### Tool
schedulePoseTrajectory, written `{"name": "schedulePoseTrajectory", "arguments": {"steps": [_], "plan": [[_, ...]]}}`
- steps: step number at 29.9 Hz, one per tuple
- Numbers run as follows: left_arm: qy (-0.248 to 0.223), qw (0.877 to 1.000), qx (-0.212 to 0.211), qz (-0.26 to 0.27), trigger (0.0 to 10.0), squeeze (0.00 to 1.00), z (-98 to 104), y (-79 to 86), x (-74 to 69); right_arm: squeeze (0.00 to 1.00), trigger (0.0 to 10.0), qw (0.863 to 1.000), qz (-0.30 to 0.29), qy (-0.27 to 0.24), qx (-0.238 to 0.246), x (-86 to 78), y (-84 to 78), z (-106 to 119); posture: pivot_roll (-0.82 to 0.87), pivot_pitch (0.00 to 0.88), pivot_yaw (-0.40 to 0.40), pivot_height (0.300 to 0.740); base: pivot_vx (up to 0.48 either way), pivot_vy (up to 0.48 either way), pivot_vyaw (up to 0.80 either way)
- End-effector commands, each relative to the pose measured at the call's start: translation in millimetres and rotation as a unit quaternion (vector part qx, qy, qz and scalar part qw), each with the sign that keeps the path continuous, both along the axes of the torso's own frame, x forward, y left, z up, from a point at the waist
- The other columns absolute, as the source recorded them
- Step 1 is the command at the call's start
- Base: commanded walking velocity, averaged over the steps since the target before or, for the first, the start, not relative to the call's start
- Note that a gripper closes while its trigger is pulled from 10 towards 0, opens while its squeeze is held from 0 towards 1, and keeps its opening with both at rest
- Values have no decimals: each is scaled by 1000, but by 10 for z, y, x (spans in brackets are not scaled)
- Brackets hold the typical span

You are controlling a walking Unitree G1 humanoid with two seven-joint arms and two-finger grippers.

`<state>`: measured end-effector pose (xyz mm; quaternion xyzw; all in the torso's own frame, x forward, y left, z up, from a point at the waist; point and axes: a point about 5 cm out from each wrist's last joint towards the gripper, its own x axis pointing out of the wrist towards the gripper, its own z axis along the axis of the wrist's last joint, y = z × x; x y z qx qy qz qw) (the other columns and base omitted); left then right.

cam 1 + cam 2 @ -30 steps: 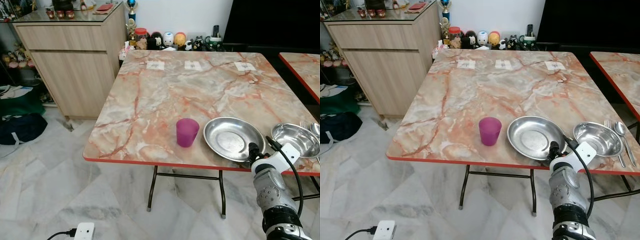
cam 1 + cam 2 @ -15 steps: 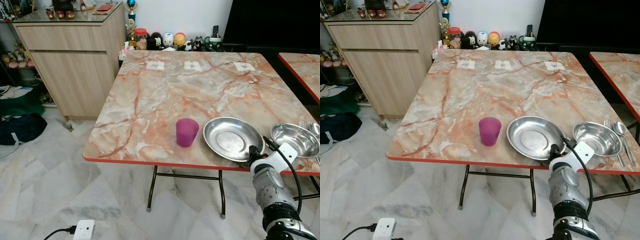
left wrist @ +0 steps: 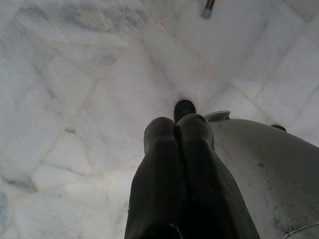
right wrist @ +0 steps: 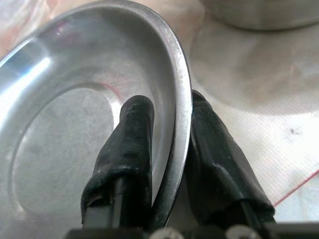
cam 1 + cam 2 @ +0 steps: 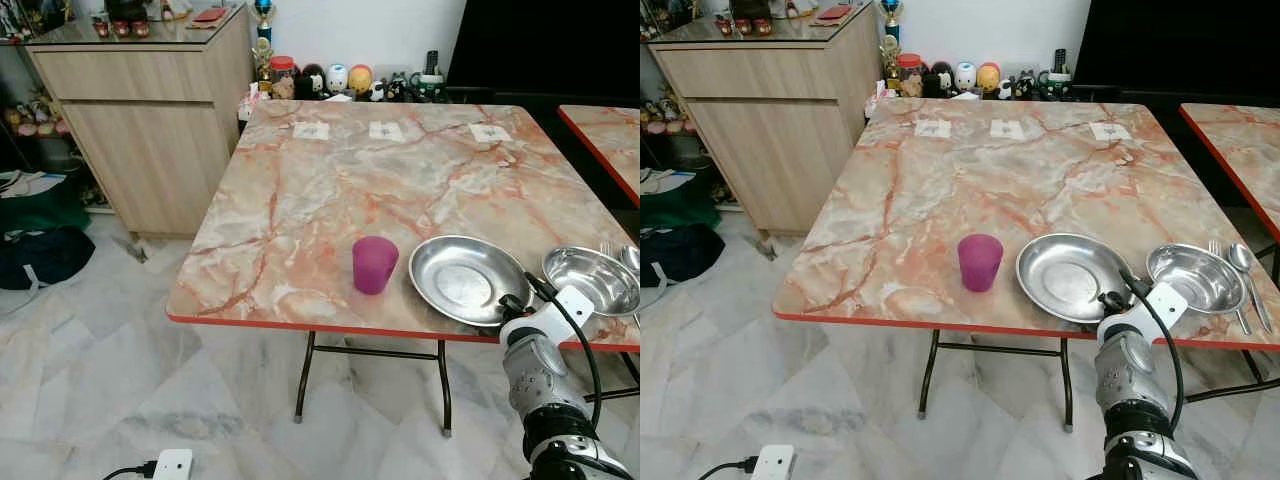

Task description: Setting the table

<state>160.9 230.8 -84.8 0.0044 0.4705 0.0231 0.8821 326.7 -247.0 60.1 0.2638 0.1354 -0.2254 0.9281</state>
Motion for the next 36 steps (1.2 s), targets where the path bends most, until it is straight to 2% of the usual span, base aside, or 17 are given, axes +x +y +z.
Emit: {"name": "schedulePoseTrajectory", "arguments": {"steps": [1,10,11,16,18,22,25,29,30,32,34,35,36], "plan": [[-1,1000,2,-4,10000,0,-1,-9,0,0,0,1000,-6,5,0,-7,7,-18,99,0,-8,740,0,0,0],[-3,1000,2,-5,10000,0,5,-7,12,0,0,1000,-11,-7,-5,-27,40,-26,98,0,-11,740,0,0,0],[-4,1000,1,-6,10000,0,7,-7,18,0,0,999,-19,-42,-17,-20,40,44,99,0,-11,740,0,0,0],[-5,1000,1,-6,10000,0,10,-4,23,0,0,994,-29,-88,-54,-23,28,165,95,0,-11,740,0,0,0],[-5,1000,2,-7,10000,0,11,-4,23,0,0,989,-40,-127,-65,-42,36,256,95,0,-12,740,0,0,0],[-6,1000,3,-7,10000,0,12,-2,25,0,0,983,-54,-157,-83,-83,34,332,94,0,-13,740,0,0,0],[-6,1000,5,-7,10000,0,14,3,26,0,0,974,-57,-185,-114,-131,55,420,95,0,-12,740,0,0,0],[-6,1000,7,-8,10000,0,15,11,23,0,0,965,-64,-212,-139,-214,83,522,97,0,-12,740,0,0,0],[-6,1000,7,-8,10000,0,15,14,22,0,0,960,-70,-221,-156,-283,83,571,97,0,-13,740,0,0,0],[-6,1000,7,-8,10000,0,15,15,21,0,0,959,-73,-224,-161,-308,84,586,97,0,-14,740,0,0,0],[-7,1000,8,-7,10000,0,15,18,18,0,0,952,-97,-224,-185,-480,30,641,89,0,-13,740,0,0,0],[-7,1000,8,-7,10000,0,15,18,18,0,0,952,-97,-224,-185,-480,30,641,89,0,-13,740,0,0,0],[-7,1000,8,-8,10000,0,15,21,18,0,0,949,-112,-220,-198,-584,-20,667,83,0,-11,740,0,0,0]]}}
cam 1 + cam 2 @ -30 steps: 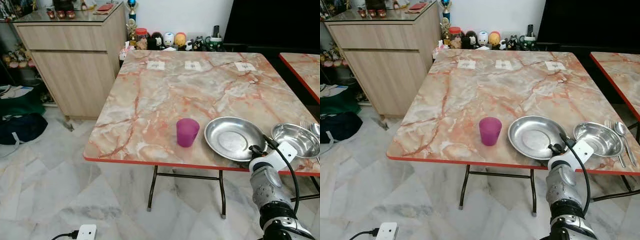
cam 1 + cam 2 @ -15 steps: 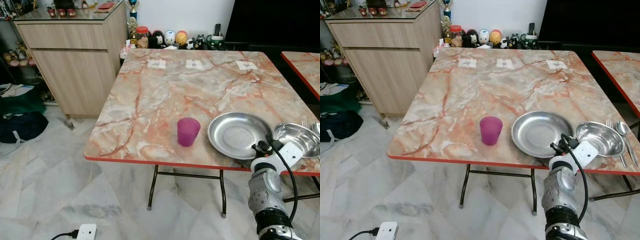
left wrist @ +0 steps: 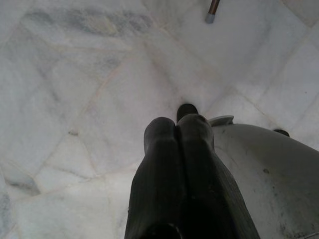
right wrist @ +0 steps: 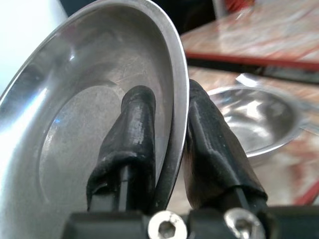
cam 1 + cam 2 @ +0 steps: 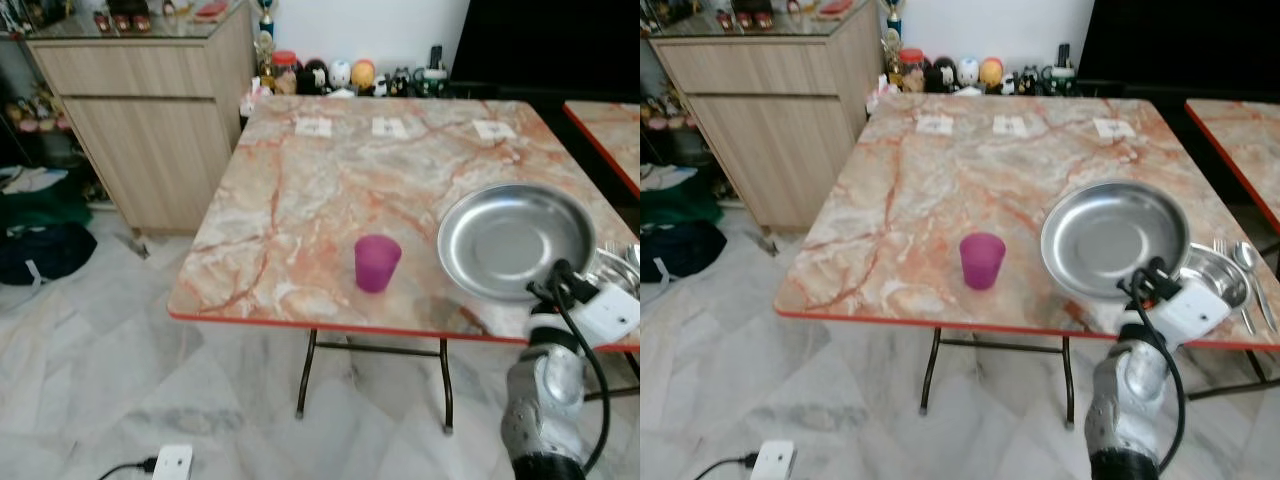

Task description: Setting the table

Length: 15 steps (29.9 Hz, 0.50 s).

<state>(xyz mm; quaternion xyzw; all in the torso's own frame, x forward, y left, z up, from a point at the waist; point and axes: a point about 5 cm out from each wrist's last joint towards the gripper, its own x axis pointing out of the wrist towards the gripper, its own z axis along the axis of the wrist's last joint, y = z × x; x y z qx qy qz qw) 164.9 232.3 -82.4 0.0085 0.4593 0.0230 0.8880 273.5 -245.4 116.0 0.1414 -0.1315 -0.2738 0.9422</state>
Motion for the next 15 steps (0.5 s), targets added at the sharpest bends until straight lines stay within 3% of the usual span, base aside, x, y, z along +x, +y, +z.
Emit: {"name": "schedulePoseTrajectory", "arguments": {"steps": [1,3,9,10,11,12,15], "plan": [[6,1000,5,-5,10000,0,-9,5,-22,0,0,1000,-17,-14,-12,-52,-36,108,83,0,-11,740,0,0,0],[5,1000,6,-7,10000,0,-7,10,-20,0,0,999,-30,-14,-10,-194,-66,142,71,0,-7,740,0,0,0],[3,1000,6,-7,10000,0,-2,13,-13,0,0,999,-48,-10,-10,-312,-76,179,69,0,-9,740,0,0,0],[3,1000,6,-8,10000,0,-2,12,-11,0,8706,999,-48,-7,-11,-318,-68,183,67,0,-9,740,0,0,0],[3,1000,7,-8,10000,0,-2,12,-10,0,8706,999,-48,-4,-12,-322,-63,186,67,0,-9,740,0,0,0],[3,1000,8,-9,10000,0,-1,11,-9,0,10000,999,-48,-2,-12,-325,-58,190,65,0,-9,740,0,0,0],[4,1000,13,-21,10000,0,-7,-14,-9,0,10000,999,-42,1,-7,-307,-32,197,66,0,-11,740,0,0,0]]}}
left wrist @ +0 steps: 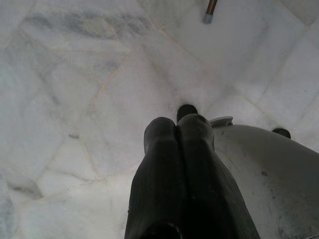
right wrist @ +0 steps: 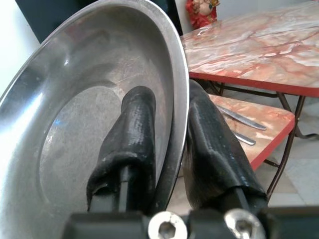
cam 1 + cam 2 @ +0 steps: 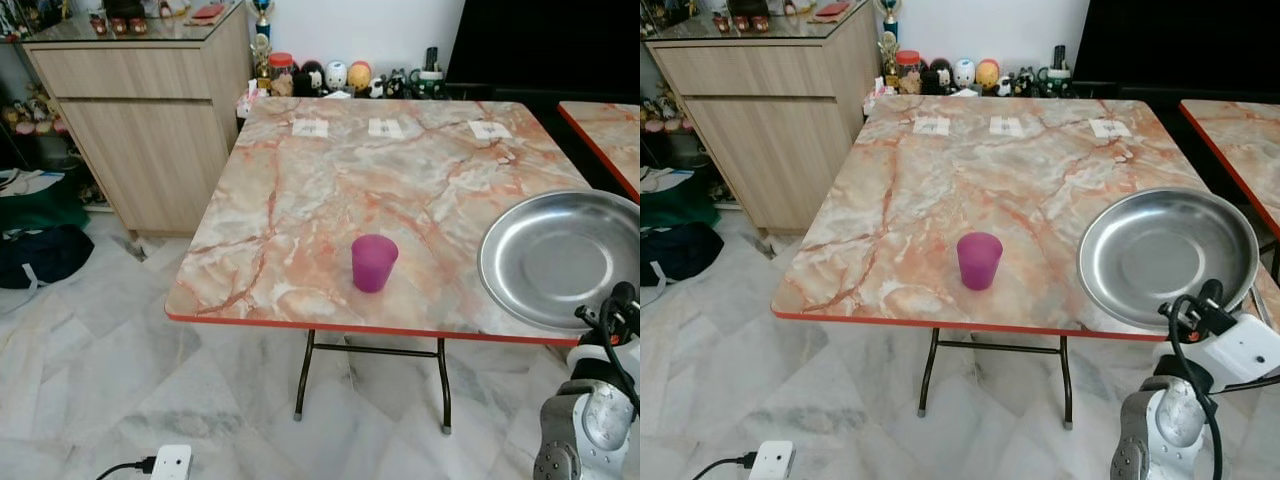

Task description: Setting the table

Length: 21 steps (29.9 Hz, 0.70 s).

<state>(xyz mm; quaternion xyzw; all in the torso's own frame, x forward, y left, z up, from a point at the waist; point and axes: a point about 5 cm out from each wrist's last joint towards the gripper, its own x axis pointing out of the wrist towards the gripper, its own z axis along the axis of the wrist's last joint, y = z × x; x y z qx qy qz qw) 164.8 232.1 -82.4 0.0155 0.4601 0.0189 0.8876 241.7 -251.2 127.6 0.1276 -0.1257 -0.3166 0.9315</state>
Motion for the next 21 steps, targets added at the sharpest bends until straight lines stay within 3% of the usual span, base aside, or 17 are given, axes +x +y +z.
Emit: {"name": "schedulePoseTrajectory", "arguments": {"steps": [1,10,21], "plan": [[5,1000,10,-22,10000,0,-19,-55,-15,0,10000,1000,9,-13,-1,38,50,93,67,0,-13,740,0,-461,0],[8,1000,8,-20,10000,0,-41,-110,-36,0,10000,999,37,-20,1,128,143,158,71,0,-19,740,0,-469,0],[13,1000,7,-21,10000,0,-67,-169,-64,0,10000,999,40,-18,-2,133,137,178,65,0,-19,740,0,-468,0]]}}
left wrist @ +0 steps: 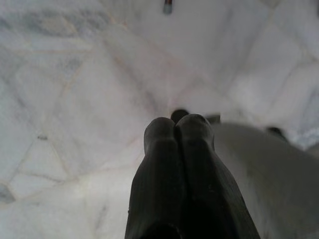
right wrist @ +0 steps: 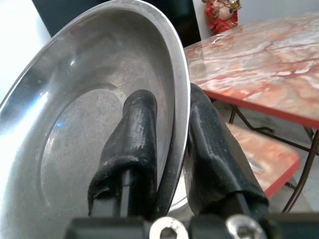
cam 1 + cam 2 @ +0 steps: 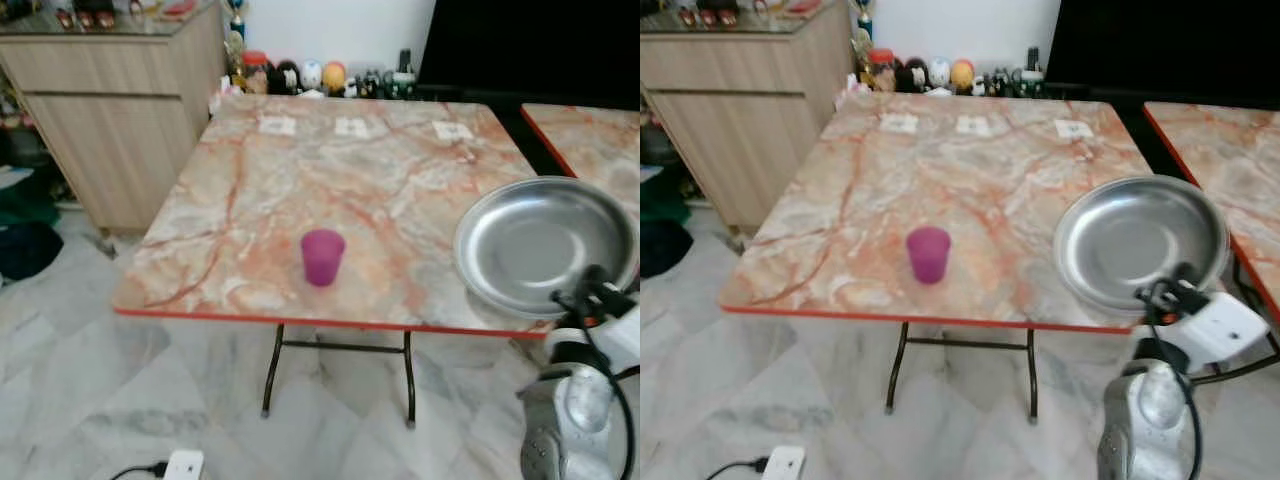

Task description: Setting the table

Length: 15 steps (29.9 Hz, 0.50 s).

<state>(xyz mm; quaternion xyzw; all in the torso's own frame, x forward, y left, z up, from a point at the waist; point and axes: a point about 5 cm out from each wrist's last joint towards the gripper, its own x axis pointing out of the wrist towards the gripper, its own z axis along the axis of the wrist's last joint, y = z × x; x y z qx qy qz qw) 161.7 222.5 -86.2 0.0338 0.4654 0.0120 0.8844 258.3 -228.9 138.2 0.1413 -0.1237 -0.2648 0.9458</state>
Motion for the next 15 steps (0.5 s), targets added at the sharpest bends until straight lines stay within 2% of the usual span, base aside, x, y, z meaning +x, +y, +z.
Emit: {"name": "schedulePoseTrajectory", "arguments": {"steps": [1,15], "plan": [[7,1000,-6,-6,10000,0,-30,-73,-33,0,10000,1000,-15,-11,-6,-33,-86,73,65,0,-19,740,0,-465,0],[8,1000,-1,-11,10000,0,-27,-59,-31,0,10000,1000,-9,-3,-2,13,-63,51,63,0,-7,740,0,-460,0]]}}
